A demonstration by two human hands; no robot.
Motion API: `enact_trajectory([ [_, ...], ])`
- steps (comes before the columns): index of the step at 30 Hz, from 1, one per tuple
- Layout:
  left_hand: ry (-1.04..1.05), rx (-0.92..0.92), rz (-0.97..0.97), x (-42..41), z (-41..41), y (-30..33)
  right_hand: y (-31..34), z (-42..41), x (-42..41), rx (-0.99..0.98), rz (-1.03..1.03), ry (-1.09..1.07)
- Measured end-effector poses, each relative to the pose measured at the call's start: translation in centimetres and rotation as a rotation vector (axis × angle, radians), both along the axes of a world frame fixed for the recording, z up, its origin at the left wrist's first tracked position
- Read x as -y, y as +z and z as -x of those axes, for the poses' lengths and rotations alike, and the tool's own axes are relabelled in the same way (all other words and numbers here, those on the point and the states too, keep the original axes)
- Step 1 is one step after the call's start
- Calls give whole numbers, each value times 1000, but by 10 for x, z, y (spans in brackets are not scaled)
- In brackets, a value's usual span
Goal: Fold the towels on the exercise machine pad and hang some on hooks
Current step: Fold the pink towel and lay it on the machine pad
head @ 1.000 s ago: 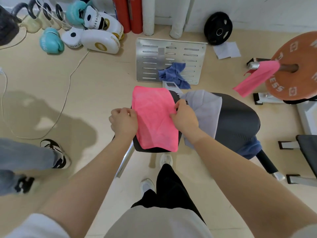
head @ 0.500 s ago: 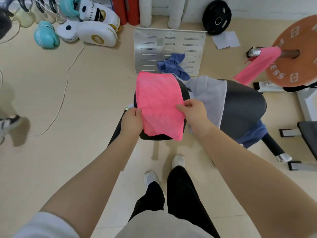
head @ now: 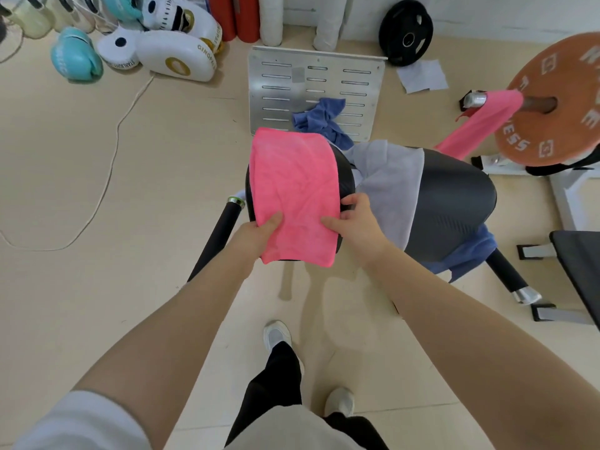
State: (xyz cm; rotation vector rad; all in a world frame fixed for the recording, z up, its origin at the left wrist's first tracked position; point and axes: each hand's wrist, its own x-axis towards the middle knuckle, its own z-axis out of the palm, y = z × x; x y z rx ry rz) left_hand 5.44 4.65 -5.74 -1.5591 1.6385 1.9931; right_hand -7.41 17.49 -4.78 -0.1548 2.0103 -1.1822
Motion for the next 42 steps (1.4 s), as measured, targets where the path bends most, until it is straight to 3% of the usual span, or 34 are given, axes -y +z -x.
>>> enact_trajectory([
  [4,146,-187,-234,-10,-10,11,2,-3,-17,204,79,133],
  [6,192,-257,-287,-17,-17,15,1,-8,-25,202,78,251],
  [9,170,-194,-195,-29,-27,17,2,-13,-39,58,107,331],
  [11,170,-138,-82,-39,-36,17,7,-15,-48,82,146,344],
  [18,171,-350,-37,-82,-70,36,44,-33,-85,239,-7,409],
  [22,259,-349,-134,-88,-71,43,37,-35,-96,70,65,489],
  [26,496,-505,-387,-86,-62,55,26,-33,-87,-144,63,435],
  [28,496,-529,-440,-77,-58,56,22,-28,-80,-317,24,472],
  [31,200,-404,-262,-50,-51,54,20,-17,-63,-526,-10,392],
  [34,-108,-252,-11,-19,-38,62,29,-6,-35,-404,46,237],
  [37,-115,-175,229,1,-19,68,35,0,-6,-374,-37,120],
  [42,-188,-72,350,28,11,55,24,7,19,-346,-225,34],
])
